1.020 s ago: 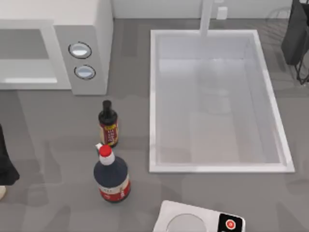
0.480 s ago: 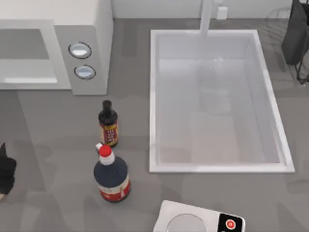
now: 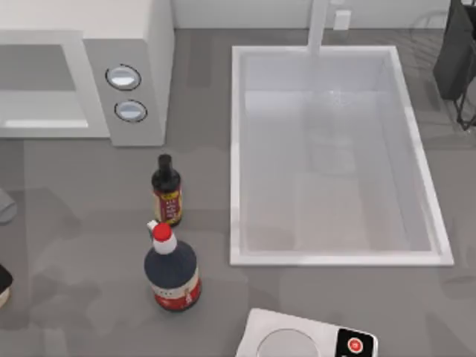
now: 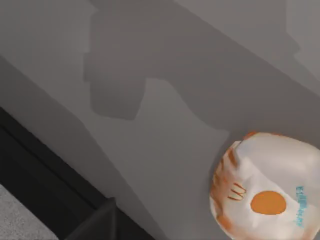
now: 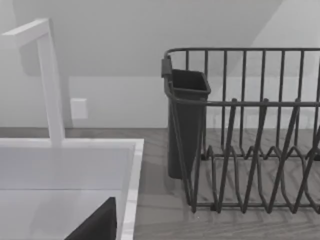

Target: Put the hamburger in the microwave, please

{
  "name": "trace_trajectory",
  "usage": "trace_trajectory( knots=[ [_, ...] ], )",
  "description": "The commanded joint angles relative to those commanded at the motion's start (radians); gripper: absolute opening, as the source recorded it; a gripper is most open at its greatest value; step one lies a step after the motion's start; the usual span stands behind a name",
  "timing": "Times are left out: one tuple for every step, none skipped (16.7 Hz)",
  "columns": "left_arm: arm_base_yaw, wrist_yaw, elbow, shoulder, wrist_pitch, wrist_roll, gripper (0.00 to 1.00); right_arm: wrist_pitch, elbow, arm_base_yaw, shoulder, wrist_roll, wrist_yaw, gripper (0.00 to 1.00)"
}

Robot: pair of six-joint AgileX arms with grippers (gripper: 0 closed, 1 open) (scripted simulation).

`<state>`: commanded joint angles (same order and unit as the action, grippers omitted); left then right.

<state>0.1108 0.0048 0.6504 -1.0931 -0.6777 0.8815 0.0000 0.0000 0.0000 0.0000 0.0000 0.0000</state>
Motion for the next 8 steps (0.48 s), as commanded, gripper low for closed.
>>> trace_trajectory(
  knots=[
    [0.008, 0.000, 0.041, -0.068, -0.042, 0.055, 1.00, 0.000, 0.000, 0.000, 0.000, 0.000, 0.000, 1.00],
    [0.015, -0.001, 0.079, -0.133, -0.082, 0.108, 1.00, 0.000, 0.000, 0.000, 0.000, 0.000, 0.000, 1.00],
    [0.022, -0.002, 0.115, -0.193, -0.119, 0.157, 1.00, 0.000, 0.000, 0.000, 0.000, 0.000, 0.000, 1.00],
    [0.028, -0.003, 0.148, -0.248, -0.153, 0.201, 1.00, 0.000, 0.000, 0.000, 0.000, 0.000, 0.000, 1.00],
    [0.034, -0.003, 0.178, -0.297, -0.184, 0.241, 1.00, 0.000, 0.000, 0.000, 0.000, 0.000, 0.000, 1.00],
    [0.038, -0.004, 0.205, -0.341, -0.211, 0.276, 1.00, 0.000, 0.000, 0.000, 0.000, 0.000, 0.000, 1.00],
    [0.043, -0.004, 0.227, -0.378, -0.233, 0.307, 1.00, 0.000, 0.000, 0.000, 0.000, 0.000, 0.000, 1.00],
    [0.046, -0.005, 0.246, -0.407, -0.252, 0.331, 1.00, 0.000, 0.000, 0.000, 0.000, 0.000, 0.000, 1.00]
  ],
)
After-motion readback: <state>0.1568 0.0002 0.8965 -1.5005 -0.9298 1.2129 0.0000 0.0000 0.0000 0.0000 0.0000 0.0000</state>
